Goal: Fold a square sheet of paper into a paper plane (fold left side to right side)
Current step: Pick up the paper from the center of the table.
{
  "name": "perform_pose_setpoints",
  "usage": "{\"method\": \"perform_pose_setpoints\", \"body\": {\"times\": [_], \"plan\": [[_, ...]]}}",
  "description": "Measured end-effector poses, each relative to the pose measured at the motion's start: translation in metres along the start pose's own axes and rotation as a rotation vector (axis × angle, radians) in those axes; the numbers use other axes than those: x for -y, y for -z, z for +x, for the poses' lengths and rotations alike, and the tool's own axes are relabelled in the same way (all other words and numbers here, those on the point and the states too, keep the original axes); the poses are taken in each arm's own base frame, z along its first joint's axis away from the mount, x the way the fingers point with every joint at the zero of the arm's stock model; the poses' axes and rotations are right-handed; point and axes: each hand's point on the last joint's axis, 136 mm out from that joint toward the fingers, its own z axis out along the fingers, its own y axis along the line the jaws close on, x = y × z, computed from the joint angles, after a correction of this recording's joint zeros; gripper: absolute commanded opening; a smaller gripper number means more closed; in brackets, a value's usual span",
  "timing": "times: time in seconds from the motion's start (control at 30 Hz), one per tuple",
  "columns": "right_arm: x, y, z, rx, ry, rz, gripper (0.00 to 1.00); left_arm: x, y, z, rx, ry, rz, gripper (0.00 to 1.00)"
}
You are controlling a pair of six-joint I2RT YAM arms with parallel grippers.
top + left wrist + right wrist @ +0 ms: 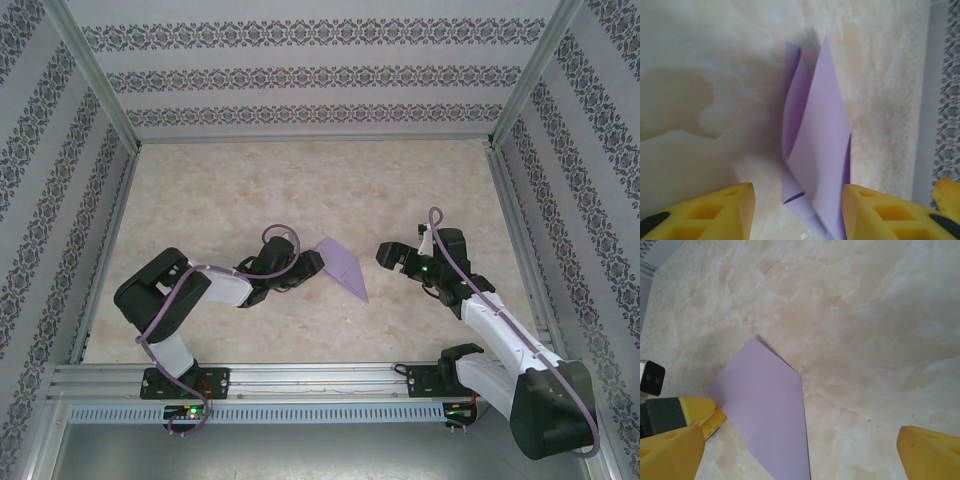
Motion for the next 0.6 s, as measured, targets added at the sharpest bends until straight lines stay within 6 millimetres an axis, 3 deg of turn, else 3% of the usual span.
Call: {"method": "perform_pose_setpoints", "body": {"times": [0.17, 0.33, 0.6], "plan": [[0.004, -0.001, 0.006, -0.014, -0.009, 0.001, 0.97, 0.010, -0.015, -0.002, 0.010, 0.013, 0.025, 0.39], [0.006, 0.000, 0.007, -0.016, -0.014, -0.002, 0.95, 0.010, -0.022, -0.004, 0.020, 0.023, 0.030, 0.23], [0.002, 0.003, 0.005, -0.028, -0.006, -0.053, 0.85, 0.016, -0.018, -0.006, 0.025, -0.015, 0.037, 0.00]]}}
